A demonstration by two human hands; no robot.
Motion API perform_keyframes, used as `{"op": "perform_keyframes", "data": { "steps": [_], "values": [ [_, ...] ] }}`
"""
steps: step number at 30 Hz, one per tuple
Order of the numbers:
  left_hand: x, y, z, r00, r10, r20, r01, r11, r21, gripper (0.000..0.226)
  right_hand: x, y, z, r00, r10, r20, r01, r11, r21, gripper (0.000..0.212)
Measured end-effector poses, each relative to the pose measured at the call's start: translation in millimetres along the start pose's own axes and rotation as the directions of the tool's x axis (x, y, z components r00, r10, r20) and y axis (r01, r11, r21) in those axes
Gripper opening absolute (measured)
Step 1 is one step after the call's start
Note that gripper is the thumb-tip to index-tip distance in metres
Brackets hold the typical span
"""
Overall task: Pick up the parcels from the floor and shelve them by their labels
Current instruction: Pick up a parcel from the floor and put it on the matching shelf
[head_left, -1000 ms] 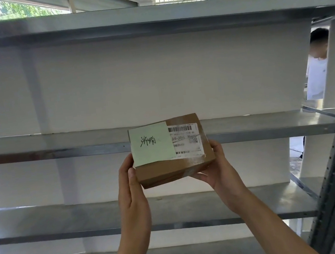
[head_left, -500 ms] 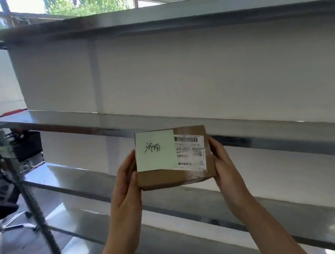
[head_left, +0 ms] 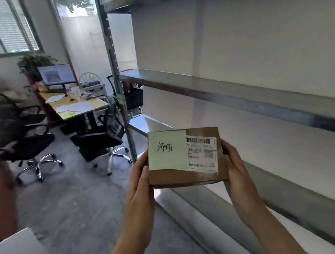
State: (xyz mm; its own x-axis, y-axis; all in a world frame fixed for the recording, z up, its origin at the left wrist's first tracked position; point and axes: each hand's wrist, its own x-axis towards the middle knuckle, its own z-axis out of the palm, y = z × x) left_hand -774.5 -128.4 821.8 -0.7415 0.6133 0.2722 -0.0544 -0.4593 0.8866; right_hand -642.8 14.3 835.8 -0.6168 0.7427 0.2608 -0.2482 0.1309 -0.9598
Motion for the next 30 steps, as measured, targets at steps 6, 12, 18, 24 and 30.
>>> {"op": "perform_keyframes", "data": {
  "steps": [6,12,18,24,30],
  "values": [
    [9,13,-74,0.988,0.019,-0.150,-0.016,1.000,0.021,0.040,21,24,80,0.984,0.024,0.176,-0.028,0.999,0.019,0.034],
    [51,33,-156,0.971,0.066,-0.229,-0.048,0.995,0.083,0.039,68,45,175,0.964,0.004,0.265,-0.023,0.997,0.067,0.035],
    [109,49,-248,0.955,0.087,-0.282,-0.055,0.991,0.118,0.039,113,70,280,0.956,0.014,0.293,-0.044,0.994,0.097,0.035],
    [165,60,-322,0.943,0.074,-0.324,-0.040,0.993,0.110,0.038,156,97,361,0.947,0.024,0.321,-0.044,0.998,0.054,0.036],
    [202,57,-358,0.944,0.057,-0.326,-0.022,0.994,0.111,0.038,189,121,399,0.952,0.050,0.302,-0.068,0.996,0.050,0.036]
  ]
}}
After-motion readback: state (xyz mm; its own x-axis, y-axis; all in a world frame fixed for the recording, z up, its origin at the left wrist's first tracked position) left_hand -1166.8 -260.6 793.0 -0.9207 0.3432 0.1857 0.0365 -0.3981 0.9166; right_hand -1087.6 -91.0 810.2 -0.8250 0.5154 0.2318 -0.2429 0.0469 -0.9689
